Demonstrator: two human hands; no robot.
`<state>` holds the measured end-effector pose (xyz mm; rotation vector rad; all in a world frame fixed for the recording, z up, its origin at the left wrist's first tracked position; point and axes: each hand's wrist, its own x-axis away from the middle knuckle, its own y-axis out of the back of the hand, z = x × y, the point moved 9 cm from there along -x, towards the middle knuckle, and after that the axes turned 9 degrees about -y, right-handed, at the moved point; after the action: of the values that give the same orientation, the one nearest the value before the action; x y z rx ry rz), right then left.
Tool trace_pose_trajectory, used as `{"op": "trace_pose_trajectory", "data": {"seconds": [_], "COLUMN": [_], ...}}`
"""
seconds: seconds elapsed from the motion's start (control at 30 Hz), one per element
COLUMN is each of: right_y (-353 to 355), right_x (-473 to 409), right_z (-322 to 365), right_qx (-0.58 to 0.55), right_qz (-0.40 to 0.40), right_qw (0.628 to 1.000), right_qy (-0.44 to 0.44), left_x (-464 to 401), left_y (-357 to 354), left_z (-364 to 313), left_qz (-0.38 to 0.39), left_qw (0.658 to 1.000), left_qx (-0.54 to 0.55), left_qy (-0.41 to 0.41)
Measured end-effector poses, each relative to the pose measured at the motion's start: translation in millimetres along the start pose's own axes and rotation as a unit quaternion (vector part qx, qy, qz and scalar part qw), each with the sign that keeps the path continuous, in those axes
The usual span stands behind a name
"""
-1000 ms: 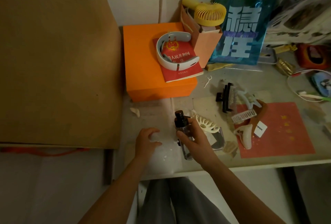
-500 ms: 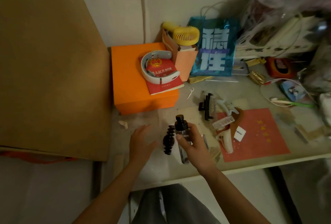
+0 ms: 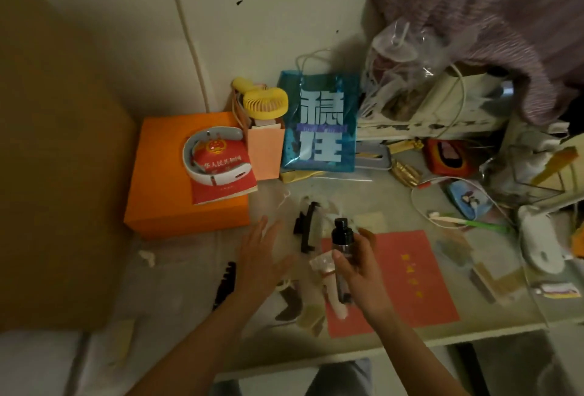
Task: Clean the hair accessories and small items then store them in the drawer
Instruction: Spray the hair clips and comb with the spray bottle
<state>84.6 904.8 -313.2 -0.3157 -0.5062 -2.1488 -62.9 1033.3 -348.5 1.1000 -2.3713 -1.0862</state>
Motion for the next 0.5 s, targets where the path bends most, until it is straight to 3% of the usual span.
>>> {"op": "trace_pose_trajectory", "data": {"seconds": [0.13, 0.27, 0.5], "right_y": [54, 104, 138], "right_x": [-44, -73, -111], "right_z": [-10, -20, -29], "right_qx": [0.035, 0.075, 0.083], "right_qz": [0.064, 0.102, 0.148], "right_qw": [0.997, 0.991, 0.984], "right_qy": [-0.021, -0.037, -0.052], "left_x": [-29, -44, -59], "left_y": [-53, -82, -117], "left_z": [-28, -62, -94], "left_qz": [-0.009, -0.078, -0.058], "left_qw": [0.996, 0.993, 0.987], "left_qx": [-0.048, -0.029, -0.066], "left_qy": [0.070, 0.079, 0.137]}}
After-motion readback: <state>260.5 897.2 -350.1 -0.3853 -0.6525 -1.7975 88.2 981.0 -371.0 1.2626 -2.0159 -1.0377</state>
